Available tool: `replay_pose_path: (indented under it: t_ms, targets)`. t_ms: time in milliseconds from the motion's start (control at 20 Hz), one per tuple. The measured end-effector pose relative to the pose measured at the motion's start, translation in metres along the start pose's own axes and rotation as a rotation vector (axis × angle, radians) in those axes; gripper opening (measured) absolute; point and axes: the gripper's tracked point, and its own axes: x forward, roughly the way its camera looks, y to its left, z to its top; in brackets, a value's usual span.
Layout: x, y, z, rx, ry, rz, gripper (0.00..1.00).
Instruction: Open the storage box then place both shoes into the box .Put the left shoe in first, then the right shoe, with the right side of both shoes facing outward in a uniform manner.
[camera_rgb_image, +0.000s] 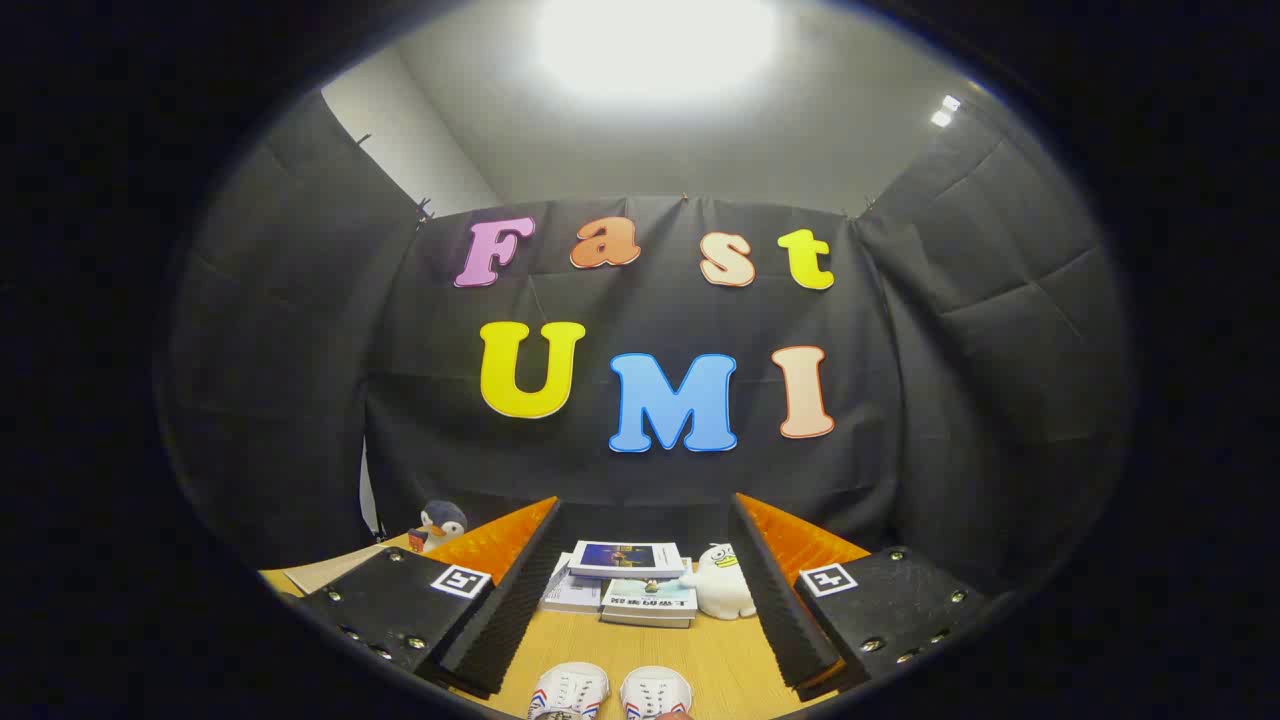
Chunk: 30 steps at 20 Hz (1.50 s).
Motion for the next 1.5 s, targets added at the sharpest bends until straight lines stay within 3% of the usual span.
replay_pose_path:
  t_ms: [1000,1350,1500]
  targets:
    - [0.007,0.020,0.017,-0.012,-0.014,0.041,0.97]
    - [0.008,0.028,0.015,0.013,-0.020,0.051,0.97]
    - [0.007,0.037,0.004,0.079,0.004,0.075,0.97]
